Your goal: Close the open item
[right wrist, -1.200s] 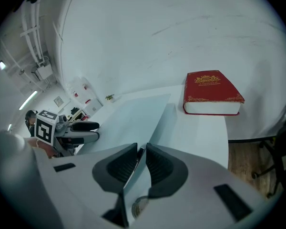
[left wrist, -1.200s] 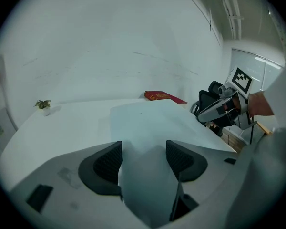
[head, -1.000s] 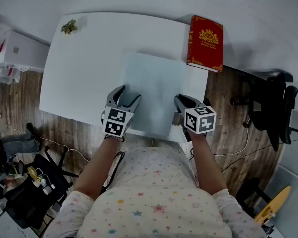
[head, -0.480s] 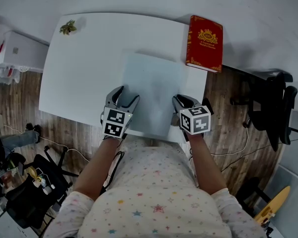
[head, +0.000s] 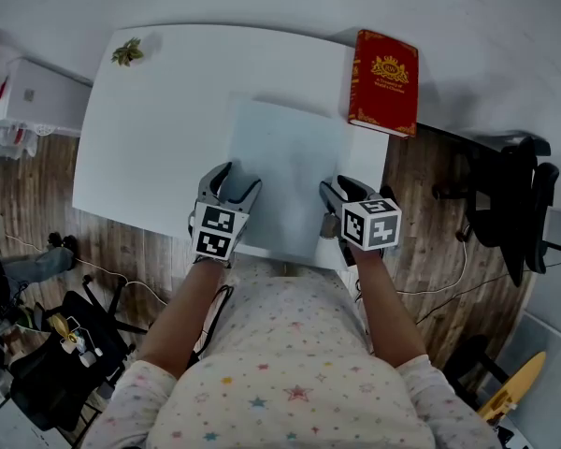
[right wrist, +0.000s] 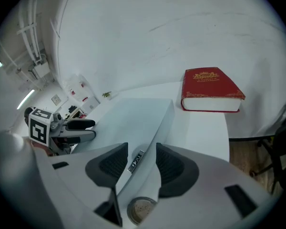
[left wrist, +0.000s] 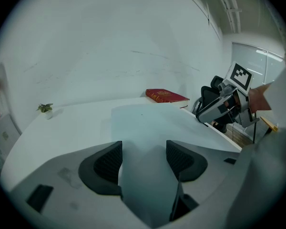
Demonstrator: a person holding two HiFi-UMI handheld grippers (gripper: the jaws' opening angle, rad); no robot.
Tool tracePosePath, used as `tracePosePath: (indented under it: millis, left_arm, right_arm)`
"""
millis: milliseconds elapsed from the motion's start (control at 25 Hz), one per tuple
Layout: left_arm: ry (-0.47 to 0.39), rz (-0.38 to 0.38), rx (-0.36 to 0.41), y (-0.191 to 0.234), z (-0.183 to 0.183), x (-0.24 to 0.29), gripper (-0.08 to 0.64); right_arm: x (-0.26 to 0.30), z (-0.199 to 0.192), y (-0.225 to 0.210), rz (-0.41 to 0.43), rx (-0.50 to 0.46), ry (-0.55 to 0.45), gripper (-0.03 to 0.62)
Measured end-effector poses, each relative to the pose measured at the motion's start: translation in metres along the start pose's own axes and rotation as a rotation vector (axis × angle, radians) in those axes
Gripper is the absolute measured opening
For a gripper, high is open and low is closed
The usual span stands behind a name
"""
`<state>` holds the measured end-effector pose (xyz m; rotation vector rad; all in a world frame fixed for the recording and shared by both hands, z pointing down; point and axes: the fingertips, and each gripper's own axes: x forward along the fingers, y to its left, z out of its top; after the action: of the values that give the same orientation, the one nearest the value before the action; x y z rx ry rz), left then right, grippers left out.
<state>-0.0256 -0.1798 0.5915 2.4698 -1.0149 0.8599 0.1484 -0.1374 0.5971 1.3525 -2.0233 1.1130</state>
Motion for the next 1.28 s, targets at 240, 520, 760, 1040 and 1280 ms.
tracePosePath:
  millis: [240, 520, 760, 1040, 1280]
  left_arm:
    - [0.003, 0.001, 0.000, 0.001, 0.000, 0.000, 0.273]
    - [-0.005, 0.001, -0.001, 0.001, 0.000, 0.000, 0.273]
    - [-0.002, -0.018, -0.015, 0.002, 0.005, -0.005, 0.273]
    - [-0.043, 0.011, -0.029, 0.014, 0.017, -0.018, 0.273]
    - [-0.074, 0.016, -0.030, 0.013, 0.027, -0.027, 0.273]
  right_arm:
    - [0.010, -0.009, 0.000, -0.002, 0.027, 0.049, 0.206]
    - [0.014, -0.012, -0.013, 0.006, 0.066, 0.069, 0.309]
    - [0.009, -0.007, -0.011, -0.010, 0.008, 0.045, 0.301]
    - [0.000, 0.000, -0.001, -0.018, -0.065, 0.038, 0.266]
    - [-0.015, 0.014, 0.008, -0.017, -0.107, -0.016, 0.250]
